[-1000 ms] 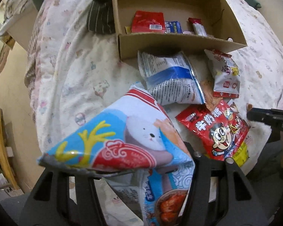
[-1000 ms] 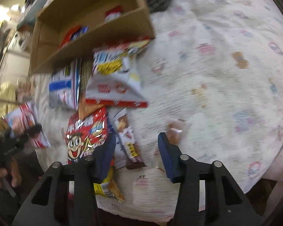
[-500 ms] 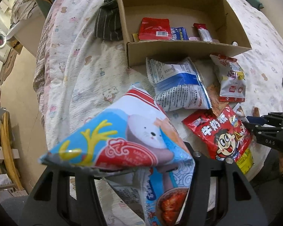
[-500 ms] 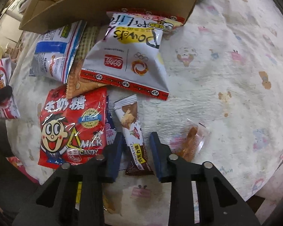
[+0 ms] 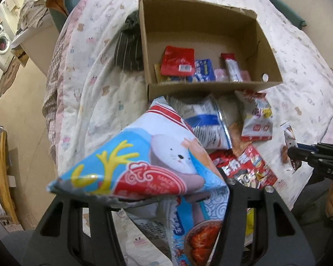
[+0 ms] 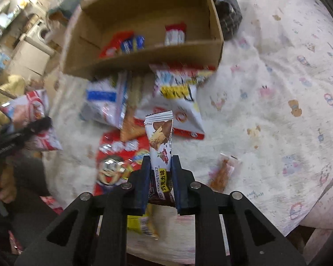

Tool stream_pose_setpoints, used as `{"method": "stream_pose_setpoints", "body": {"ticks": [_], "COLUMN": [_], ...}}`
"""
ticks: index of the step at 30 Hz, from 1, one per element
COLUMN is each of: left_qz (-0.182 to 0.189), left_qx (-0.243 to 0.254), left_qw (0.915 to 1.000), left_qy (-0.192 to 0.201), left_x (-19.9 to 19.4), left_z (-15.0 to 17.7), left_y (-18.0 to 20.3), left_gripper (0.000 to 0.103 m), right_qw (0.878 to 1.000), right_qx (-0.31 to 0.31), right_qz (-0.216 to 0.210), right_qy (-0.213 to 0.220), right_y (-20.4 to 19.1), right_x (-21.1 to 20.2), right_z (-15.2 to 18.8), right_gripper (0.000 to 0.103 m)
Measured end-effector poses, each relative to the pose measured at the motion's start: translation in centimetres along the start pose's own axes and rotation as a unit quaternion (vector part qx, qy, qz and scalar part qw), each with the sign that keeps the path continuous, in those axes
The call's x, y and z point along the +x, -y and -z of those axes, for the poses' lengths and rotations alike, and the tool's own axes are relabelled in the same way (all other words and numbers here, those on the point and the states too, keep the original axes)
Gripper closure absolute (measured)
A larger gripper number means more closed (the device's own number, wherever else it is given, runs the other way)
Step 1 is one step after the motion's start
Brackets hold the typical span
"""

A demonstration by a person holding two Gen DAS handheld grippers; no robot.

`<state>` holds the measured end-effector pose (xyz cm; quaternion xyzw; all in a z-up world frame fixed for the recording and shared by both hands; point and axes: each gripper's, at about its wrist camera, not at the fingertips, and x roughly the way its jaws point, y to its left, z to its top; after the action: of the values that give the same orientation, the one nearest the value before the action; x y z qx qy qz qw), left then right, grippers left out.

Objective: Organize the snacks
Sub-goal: 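Carry both packets into the box and open both tools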

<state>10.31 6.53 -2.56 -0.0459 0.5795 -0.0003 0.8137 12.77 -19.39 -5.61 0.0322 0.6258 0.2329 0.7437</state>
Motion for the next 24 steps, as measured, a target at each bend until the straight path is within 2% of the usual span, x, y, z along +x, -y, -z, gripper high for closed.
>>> {"method": "stream_pose_setpoints", "body": {"ticks": [7, 11, 16, 20, 24], "left_qz": [-0.007, -0.001, 0.019, 0.013, 0.014], "left_qx": [0.009, -0.002, -0.006, 0.004, -0.006], "left_qw": [0.9997, 0.9994, 0.9983, 0.9973, 0.9960], "left_qy": [0.021, 0.035, 0.056, 0.073, 0.088], "left_x": [-0.9, -1.3, -2.2, -2.4, -2.2], "left_z": [-2.3, -3.6, -6.6, -9.4, -12.2], "left_y": [0.6, 0.8, 1.5, 2.1, 2.3], "left_gripper": [0.051, 0.051, 0.051, 0.051, 0.051], "right_qw": [0.999, 0.998, 0.993, 0.989, 0.986], "right_qx": [0.005, 0.008, 0.023, 0.040, 0.036], "right_qz": [-0.027, -0.035, -0.049, -0.068, -0.065], "right_qy": [0.032, 0.059, 0.109, 0.129, 0.148], "right_y": [-0.3, -0.4, -0.9, -0.7, -0.9], "right_x": [-2.2, -3.1, -4.9, -5.6, -5.8], "right_z": [-1.4, -3.2, -6.2, -8.9, -11.8], "right_gripper": [0.084, 0.084, 0.084, 0.084, 0.084]}}
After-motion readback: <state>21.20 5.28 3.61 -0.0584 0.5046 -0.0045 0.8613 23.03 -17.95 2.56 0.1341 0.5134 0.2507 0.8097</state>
